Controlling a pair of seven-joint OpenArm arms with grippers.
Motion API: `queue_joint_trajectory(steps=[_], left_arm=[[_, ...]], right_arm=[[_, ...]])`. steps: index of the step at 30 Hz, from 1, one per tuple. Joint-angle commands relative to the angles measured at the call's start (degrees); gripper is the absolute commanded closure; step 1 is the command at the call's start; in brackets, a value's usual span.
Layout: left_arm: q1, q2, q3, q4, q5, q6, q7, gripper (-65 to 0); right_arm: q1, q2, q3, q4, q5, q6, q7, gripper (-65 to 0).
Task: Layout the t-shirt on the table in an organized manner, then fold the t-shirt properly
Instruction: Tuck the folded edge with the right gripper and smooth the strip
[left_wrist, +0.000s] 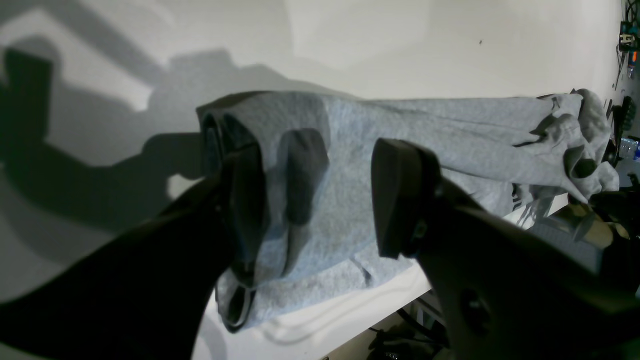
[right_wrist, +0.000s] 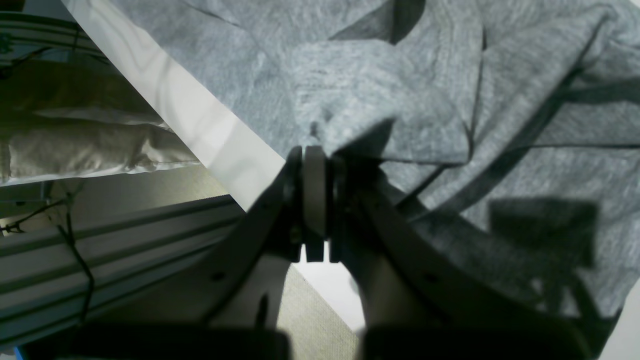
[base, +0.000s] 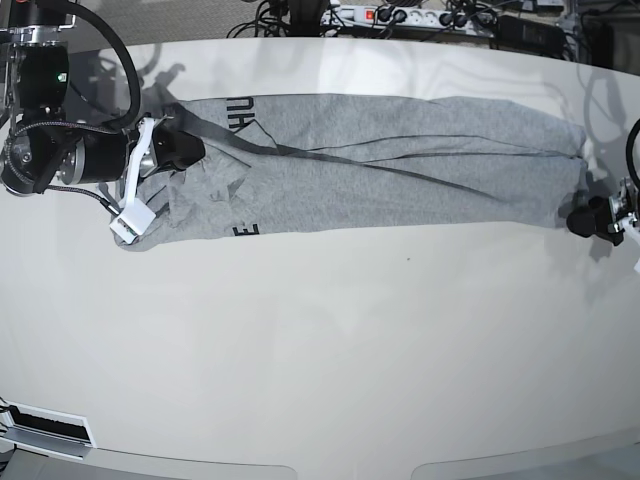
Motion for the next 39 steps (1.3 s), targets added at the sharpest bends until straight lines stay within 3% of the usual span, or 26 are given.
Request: queue_joint_trajectory(steps=[1,5,9,10,12,14,19,22,24,26,29,39], left_arm=[[-1.2,-1.6,-0.3,0.7,-1.0,-0.5,-0.5,-34.5],[-1.2,-1.6,-0.3,0.7,-0.9,-0.5,-0.5,-34.5],[-1.2,-1.6,-0.3,0.7,-1.0,-0.5,-0.5,-34.5],[-1.2,-1.6,-0.3,0.7,-1.0,-0.5,-0.5,-34.5],[-1.2,-1.6,-0.3,0.7,-1.0,-0.5,-0.7,-34.5],[-1.2,-1.6,-0.3,0.7,-1.0,-0.5,-1.6,-34.5],[-1.2,-1.6,-0.3,0.7,-1.0,-0.5,-2.4,-34.5],[-1.2,-2.1,-0.4,0.7,-1.0,-0.5,-2.4,-34.5],[-1.2,-2.8,-1.4,0.7,-1.2,-0.5,-3.7,-34.5],[-1.4,-3.5,-3.5,0.7,-1.2,-0.5,-4.6,-34.5],[-1.3,-4.2,-7.2,0.7,-0.9,-0.5,-4.6,-34.5],[-0.9,-5.4,-9.6,0.7,-0.3,-0.5,-4.6,-34.5]], right_arm=[[0.7,0.7,0.3,1.0,1.0,0.3,0.6,0.0],[0.7,0.7,0.4,1.0,-3.4,0.3,0.6,0.0],[-0.5,0.7,0.4,1.0,-14.1,0.3,0.6,0.0],[-1.1,0.7,0.4,1.0,-17.0,0.2,2.8,0.0],[-2.3,0.7,0.4,1.0,-20.2,-3.3,5.9,0.0],[-3.2,0.7,0.4,1.0,-19.8,-5.3,6.1,0.0],[-3.8,0.5,0.4,1.0,-16.2,-3.7,6.1,0.0],[-3.7,0.6,0.4,1.0,-19.5,-4.1,6.0,0.0],[-3.6,0.5,0.4,1.0,-23.9,-7.1,5.4,0.0],[-3.6,0.6,0.4,1.0,-27.4,-10.1,3.8,-10.8],[-3.7,0.6,0.4,1.7,-28.9,-11.6,1.6,-24.8],[-3.6,0.5,0.4,15.1,-29.2,-11.9,3.2,-25.7]])
